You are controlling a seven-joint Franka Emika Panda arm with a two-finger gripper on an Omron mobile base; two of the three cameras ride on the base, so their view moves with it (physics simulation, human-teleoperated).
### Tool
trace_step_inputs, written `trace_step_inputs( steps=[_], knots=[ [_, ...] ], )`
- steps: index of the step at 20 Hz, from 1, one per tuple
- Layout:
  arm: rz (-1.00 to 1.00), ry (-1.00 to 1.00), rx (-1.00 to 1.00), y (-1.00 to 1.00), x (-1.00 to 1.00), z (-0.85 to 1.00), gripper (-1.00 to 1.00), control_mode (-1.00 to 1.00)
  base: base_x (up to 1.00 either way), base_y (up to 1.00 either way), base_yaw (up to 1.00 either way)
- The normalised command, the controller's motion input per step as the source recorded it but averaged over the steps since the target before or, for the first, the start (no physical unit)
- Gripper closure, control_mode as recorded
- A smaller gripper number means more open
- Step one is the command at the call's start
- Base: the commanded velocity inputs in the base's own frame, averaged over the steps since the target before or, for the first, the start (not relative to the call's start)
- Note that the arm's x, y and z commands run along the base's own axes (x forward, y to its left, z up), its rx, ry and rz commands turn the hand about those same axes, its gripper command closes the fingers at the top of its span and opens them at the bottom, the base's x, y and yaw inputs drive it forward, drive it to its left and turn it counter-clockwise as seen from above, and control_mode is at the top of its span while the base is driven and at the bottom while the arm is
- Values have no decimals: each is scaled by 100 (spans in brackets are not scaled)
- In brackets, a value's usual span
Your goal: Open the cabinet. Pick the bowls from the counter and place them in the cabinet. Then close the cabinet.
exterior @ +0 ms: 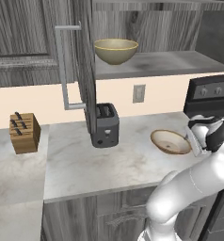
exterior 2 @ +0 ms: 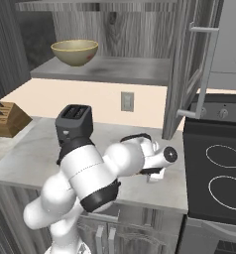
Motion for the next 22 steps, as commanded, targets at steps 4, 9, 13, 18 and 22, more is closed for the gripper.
trace_step_inputs(
  steps=[4, 9, 13, 18, 22],
  knots=[
    [0, -11, 0, 1, -33, 17, 100, -100, 0, 0, 0],
    [0, -2, 0, 21, -30, 32, 100, -100, 0, 0, 0],
    [0, 0, 0, 37, -21, 27, 100, -100, 0, 0, 0],
    [0, 0, 0, 31, -32, 33, 100, -100, 0, 0, 0],
    [-1, 0, 0, 11, -49, 40, 100, -100, 0, 0, 0]
  ],
)
